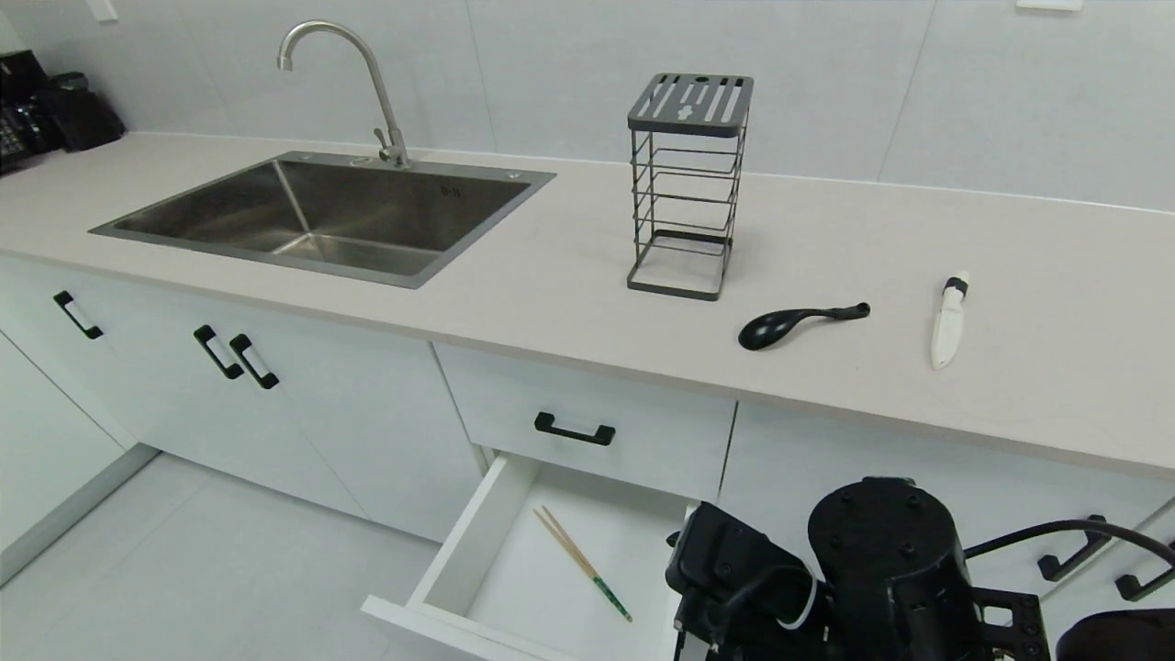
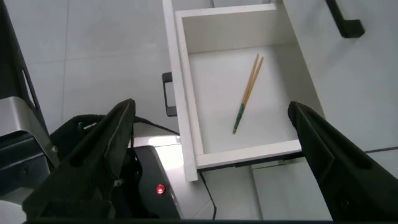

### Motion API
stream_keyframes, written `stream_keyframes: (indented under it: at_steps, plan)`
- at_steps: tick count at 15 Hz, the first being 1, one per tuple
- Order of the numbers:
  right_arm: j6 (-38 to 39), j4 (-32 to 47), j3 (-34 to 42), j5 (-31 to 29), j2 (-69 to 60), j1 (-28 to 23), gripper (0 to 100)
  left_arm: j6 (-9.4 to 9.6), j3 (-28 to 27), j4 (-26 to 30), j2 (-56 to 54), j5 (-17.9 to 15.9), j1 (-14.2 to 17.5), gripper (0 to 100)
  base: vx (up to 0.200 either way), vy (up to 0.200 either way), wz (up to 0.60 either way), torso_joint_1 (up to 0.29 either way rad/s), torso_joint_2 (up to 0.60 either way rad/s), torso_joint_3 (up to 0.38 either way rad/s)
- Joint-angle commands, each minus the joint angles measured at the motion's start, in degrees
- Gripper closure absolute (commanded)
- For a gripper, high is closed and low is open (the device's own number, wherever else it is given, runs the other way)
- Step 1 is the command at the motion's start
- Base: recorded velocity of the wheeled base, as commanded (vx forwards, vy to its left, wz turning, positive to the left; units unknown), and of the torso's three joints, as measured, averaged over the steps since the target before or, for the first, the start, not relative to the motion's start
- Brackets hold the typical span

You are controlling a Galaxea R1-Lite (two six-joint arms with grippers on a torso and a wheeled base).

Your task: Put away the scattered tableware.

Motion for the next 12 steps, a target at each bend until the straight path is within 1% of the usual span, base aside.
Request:
stream_keyframes:
  at_steps: [1, 5, 8, 11, 12]
  plan:
    - [-0.1, 0.0, -0.7, -0.1, 0.5, 0.1, 0, 0.01, 0.0, -0.1, 0.0, 0.0, 0.0, 0, 0.000, 0.000, 0.00, 0.398, -0.49, -0.256]
    - [-0.1, 0.5, -3.7, -0.1, 2.3, 0.0, 0, 0.01, 0.0, -0.1, 0.0, 0.0, 0.0, 0, 0.000, 0.000, 0.00, 0.299, -0.51, -0.240]
    - [-0.1, 2.2, -9.0, -0.1, 4.6, 0.0, 0, 0.01, 0.0, -0.1, 0.0, 0.0, 0.0, 0, 0.000, 0.000, 0.00, 0.279, -0.53, -0.251]
    - [-0.1, 11.2, -15.5, 0.5, 5.5, -0.2, 0, 0.01, 0.0, -0.1, 0.0, 0.0, 0.0, 0, 0.000, 0.000, 0.00, 0.292, -0.55, -0.271]
    - [-0.3, 12.7, -16.3, 1.0, 5.8, -0.3, 0, 0.01, 0.0, -0.1, 0.0, 0.0, 0.0, 0, 0.000, 0.000, 0.00, 0.281, -0.56, -0.271]
